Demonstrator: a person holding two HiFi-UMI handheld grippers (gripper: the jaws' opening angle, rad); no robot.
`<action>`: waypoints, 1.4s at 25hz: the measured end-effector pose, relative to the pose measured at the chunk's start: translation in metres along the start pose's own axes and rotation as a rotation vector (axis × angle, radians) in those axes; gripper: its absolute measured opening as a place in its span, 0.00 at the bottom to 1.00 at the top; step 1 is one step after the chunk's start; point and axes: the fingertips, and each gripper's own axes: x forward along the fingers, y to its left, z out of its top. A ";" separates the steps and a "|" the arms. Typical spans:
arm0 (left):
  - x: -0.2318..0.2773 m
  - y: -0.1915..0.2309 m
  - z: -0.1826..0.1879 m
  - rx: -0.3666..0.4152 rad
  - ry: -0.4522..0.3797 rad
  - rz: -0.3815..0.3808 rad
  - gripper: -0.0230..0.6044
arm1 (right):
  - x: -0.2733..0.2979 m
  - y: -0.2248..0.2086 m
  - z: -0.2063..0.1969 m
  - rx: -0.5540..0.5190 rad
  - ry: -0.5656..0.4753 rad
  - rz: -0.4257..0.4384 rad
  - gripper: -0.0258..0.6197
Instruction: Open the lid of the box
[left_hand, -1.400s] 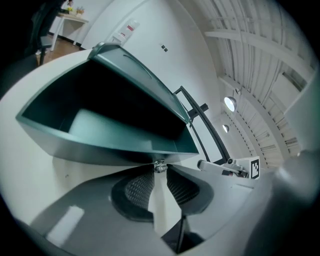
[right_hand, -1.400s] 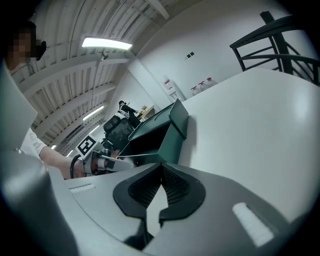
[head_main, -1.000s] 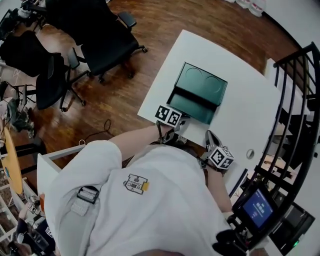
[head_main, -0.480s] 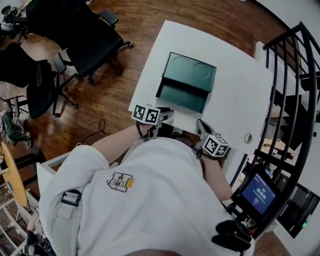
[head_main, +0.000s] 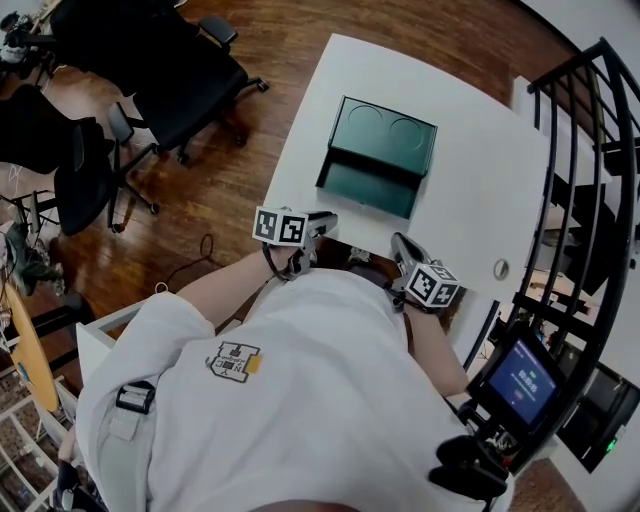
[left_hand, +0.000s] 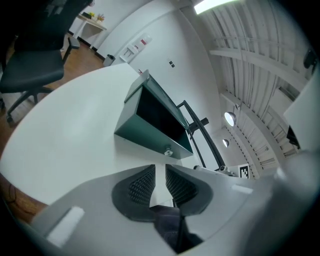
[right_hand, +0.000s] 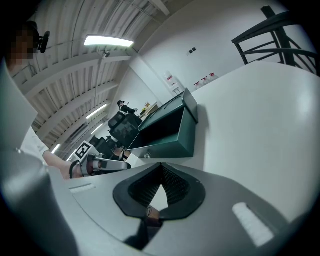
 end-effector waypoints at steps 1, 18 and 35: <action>0.000 -0.001 0.000 0.004 0.001 0.000 0.14 | 0.000 0.000 0.001 0.000 0.000 0.002 0.04; -0.005 0.002 0.002 0.014 -0.025 0.035 0.04 | 0.006 0.002 0.001 -0.030 0.030 0.019 0.04; -0.006 0.000 0.002 0.026 -0.019 0.037 0.04 | 0.012 0.011 0.001 -0.072 0.050 0.053 0.04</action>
